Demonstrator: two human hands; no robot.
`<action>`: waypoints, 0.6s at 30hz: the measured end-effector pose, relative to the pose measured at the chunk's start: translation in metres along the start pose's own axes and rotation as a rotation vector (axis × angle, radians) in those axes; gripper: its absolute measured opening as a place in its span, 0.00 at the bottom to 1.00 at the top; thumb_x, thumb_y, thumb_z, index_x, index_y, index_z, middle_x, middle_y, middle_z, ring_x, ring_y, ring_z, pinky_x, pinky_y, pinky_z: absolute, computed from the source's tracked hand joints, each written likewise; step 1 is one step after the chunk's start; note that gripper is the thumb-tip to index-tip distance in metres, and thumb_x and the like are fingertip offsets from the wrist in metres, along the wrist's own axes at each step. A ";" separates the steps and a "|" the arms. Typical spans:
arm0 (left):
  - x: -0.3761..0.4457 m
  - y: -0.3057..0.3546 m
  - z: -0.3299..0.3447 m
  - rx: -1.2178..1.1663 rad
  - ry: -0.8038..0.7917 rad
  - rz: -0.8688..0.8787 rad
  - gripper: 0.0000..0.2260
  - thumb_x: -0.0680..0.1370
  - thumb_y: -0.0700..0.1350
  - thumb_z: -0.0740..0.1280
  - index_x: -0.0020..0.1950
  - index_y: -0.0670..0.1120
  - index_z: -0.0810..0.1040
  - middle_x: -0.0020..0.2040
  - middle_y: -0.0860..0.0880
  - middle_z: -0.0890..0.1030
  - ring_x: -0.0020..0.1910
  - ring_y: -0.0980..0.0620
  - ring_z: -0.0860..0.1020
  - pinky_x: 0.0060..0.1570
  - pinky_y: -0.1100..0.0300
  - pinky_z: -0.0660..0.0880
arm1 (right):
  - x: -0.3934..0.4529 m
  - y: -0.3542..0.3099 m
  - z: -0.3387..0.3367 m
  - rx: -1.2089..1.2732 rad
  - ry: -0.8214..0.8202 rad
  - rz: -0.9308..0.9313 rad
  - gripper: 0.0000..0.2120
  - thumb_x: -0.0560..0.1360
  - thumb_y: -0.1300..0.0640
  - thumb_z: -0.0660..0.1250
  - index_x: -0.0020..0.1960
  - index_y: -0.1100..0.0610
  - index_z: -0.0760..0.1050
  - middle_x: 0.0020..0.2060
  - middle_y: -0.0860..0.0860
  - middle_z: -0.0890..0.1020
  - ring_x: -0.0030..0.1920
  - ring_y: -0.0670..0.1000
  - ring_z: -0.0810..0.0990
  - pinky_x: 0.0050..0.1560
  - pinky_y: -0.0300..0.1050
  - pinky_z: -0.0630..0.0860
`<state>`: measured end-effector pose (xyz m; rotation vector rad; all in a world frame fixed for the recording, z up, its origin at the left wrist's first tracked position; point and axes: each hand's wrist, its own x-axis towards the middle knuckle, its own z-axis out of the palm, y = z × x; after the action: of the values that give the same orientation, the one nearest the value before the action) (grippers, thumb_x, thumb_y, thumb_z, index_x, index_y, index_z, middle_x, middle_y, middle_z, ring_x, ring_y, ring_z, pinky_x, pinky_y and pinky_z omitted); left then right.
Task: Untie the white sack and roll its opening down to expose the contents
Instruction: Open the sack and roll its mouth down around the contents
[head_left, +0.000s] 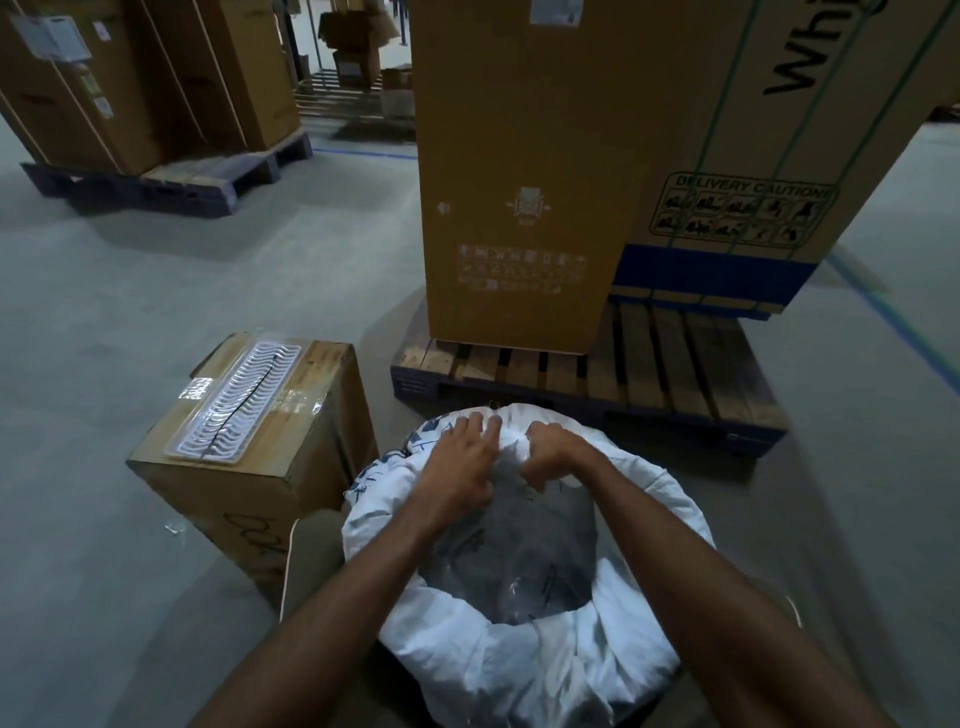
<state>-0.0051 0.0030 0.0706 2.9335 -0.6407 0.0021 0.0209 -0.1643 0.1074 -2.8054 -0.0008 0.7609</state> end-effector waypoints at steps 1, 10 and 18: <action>-0.001 0.004 0.006 0.018 -0.006 -0.017 0.37 0.72 0.47 0.73 0.78 0.44 0.60 0.68 0.42 0.71 0.64 0.43 0.72 0.64 0.51 0.72 | 0.000 0.000 -0.006 0.021 -0.077 0.023 0.33 0.65 0.59 0.76 0.68 0.63 0.71 0.59 0.56 0.79 0.54 0.55 0.79 0.48 0.47 0.77; 0.034 -0.008 0.008 -0.289 -0.432 -0.317 0.31 0.76 0.53 0.71 0.76 0.45 0.70 0.73 0.42 0.74 0.70 0.42 0.73 0.69 0.51 0.69 | -0.013 0.015 0.055 -0.228 0.504 -0.215 0.36 0.66 0.49 0.77 0.72 0.55 0.71 0.63 0.54 0.76 0.62 0.57 0.77 0.65 0.55 0.72; 0.015 0.011 0.014 0.074 -0.151 -0.168 0.36 0.73 0.48 0.72 0.78 0.43 0.62 0.68 0.40 0.75 0.66 0.40 0.74 0.66 0.49 0.70 | -0.005 0.009 0.039 -0.008 0.218 0.031 0.19 0.72 0.52 0.73 0.60 0.56 0.75 0.52 0.54 0.81 0.53 0.55 0.81 0.50 0.48 0.76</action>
<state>0.0038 -0.0149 0.0586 3.0712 -0.4188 -0.2201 -0.0033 -0.1648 0.0754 -2.8867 0.0767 0.4586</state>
